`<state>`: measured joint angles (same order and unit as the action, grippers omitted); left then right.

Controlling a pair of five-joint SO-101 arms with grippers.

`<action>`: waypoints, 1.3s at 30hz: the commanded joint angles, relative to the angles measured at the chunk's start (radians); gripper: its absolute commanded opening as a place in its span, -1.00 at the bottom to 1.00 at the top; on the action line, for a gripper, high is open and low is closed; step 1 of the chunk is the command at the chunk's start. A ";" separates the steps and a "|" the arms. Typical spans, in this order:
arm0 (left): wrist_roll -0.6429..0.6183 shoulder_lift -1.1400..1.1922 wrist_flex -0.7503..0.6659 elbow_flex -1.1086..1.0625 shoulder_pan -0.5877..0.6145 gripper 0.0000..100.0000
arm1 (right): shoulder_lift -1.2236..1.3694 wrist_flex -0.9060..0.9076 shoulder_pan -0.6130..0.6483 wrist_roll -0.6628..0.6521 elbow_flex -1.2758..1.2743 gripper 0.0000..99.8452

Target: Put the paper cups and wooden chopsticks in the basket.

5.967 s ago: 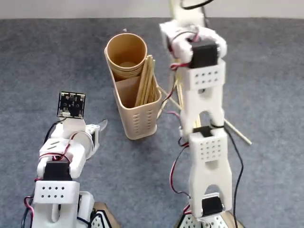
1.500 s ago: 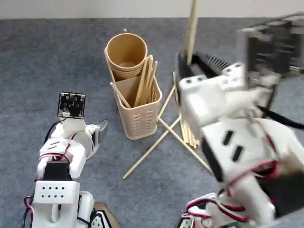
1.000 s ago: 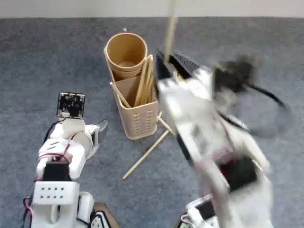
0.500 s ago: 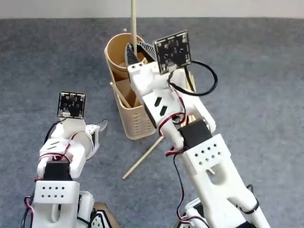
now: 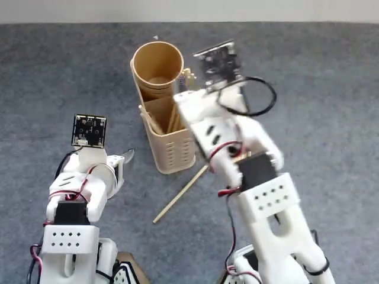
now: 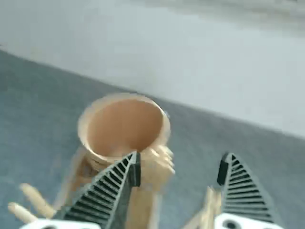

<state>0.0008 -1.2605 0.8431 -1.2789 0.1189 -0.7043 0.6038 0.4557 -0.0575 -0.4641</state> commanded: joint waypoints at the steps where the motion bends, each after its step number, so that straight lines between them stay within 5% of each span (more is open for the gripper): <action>1: -0.008 -0.008 -0.015 0.002 -0.015 -0.47 | -0.025 0.292 -0.217 -0.037 0.140 -0.48; 8: -0.008 -0.008 -0.015 0.002 -0.016 -0.47 | 0.139 0.418 -0.374 -0.221 0.048 -0.48; 19: -0.008 -0.008 -0.014 0.002 -0.015 -0.47 | 0.636 0.012 -0.394 -0.269 -0.194 -0.48; 30: -0.008 -0.008 -0.014 0.002 -0.015 -0.47 | 0.799 -0.013 -0.404 -0.272 -0.116 -0.48; 35: -0.008 -0.008 -0.014 0.002 -0.015 -0.47 | 0.808 -0.070 -0.447 -0.273 -0.122 -0.96; 39: -0.008 -0.008 -0.014 0.002 -0.015 -0.47 | 0.868 -0.079 -0.449 -0.275 -0.120 -0.99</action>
<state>0.0008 -1.2605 0.8431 -1.2789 0.1189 0.1166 0.5455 0.0184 -0.3199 -0.6022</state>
